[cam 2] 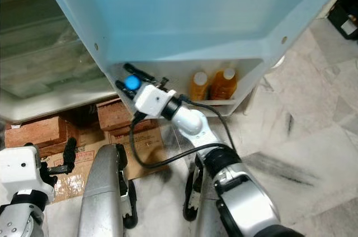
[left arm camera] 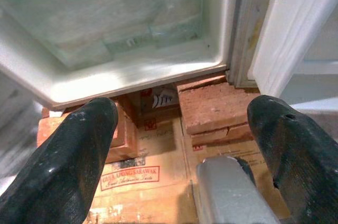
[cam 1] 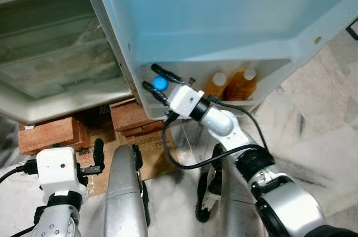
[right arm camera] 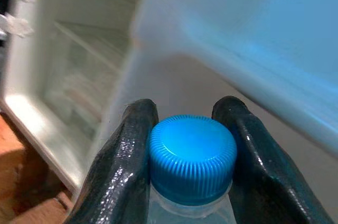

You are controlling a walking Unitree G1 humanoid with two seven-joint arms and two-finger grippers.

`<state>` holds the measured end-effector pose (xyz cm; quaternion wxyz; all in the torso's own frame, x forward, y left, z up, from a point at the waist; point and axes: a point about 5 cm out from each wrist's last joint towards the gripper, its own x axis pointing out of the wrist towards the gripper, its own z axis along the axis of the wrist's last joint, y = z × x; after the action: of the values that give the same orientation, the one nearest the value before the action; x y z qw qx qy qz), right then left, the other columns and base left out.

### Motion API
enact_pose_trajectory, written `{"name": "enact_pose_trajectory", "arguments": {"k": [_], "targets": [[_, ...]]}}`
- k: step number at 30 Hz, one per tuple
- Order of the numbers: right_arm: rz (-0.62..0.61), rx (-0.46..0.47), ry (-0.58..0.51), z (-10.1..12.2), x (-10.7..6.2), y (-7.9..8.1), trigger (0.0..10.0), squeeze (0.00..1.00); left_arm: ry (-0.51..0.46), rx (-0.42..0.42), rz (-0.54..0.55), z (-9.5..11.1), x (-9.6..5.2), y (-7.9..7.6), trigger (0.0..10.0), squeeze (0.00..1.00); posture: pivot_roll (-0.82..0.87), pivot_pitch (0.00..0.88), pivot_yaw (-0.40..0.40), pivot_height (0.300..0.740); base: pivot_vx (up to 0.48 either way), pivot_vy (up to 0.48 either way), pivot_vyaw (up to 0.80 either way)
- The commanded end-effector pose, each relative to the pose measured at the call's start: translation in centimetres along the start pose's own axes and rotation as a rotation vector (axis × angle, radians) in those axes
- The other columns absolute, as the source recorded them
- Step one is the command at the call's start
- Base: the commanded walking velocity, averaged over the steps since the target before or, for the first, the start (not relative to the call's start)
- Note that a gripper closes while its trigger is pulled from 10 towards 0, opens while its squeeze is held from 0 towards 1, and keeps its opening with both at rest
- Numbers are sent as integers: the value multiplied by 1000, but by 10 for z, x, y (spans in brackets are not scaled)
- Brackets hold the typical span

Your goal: Restocking fridge

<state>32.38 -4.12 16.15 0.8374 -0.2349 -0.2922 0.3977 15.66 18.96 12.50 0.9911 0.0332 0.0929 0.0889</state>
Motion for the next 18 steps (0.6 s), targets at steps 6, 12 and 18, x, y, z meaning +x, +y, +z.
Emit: {"name": "enact_pose_trajectory", "arguments": {"k": [6, 12, 18], "targets": [[-10, -79, -34, -1, -18, -3, 10000, 0, 24, 7, 8, -3, -3, 2, 10000, 0, 250, 379, -7, 561, 0, 0, 0], [-50, -39, 63, -17, -29, 1, 10000, 0, 27, 2, 10, -3, 0, 2, 10000, 0, 254, 376, -8, 561, 0, 0, 0], [-104, -14, 123, -25, -23, 14, 10000, 0, 19, 13, -13, 0, -4, -3, 10000, 0, 272, 388, 1, 561, 0, 0, 0]]}}
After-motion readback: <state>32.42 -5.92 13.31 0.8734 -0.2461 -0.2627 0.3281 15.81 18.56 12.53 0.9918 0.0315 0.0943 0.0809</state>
